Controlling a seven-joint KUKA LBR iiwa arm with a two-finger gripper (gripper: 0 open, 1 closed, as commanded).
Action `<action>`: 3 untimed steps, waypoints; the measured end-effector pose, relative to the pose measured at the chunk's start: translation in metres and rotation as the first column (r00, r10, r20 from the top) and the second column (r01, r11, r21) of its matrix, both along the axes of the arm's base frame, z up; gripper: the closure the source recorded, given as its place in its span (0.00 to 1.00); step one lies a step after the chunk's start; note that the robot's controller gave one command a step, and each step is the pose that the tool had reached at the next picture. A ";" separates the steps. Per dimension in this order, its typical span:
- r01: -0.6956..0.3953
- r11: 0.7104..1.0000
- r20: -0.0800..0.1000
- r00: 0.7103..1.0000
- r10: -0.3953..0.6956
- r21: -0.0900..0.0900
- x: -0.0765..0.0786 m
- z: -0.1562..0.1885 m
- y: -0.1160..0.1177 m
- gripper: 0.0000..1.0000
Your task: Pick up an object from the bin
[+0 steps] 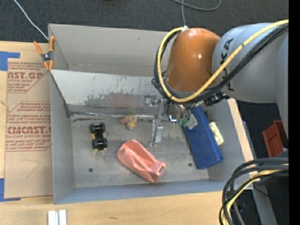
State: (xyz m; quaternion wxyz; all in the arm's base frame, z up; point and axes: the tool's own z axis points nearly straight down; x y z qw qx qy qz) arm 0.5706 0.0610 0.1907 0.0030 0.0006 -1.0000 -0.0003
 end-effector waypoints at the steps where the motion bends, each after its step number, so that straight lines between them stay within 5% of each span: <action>1: 0.001 1.000 0.008 1.000 -0.001 0.001 0.002 0.005 0.000 0.00; 2: 0.163 0.987 -0.002 0.987 -0.163 -0.001 -0.058 -0.097 -0.002 0.00; 3: 0.080 0.997 0.006 0.997 -0.080 0.000 -0.052 -0.048 -0.002 0.00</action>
Offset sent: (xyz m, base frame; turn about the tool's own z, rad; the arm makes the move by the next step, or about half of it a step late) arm -0.0703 -0.0027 -0.1207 0.1988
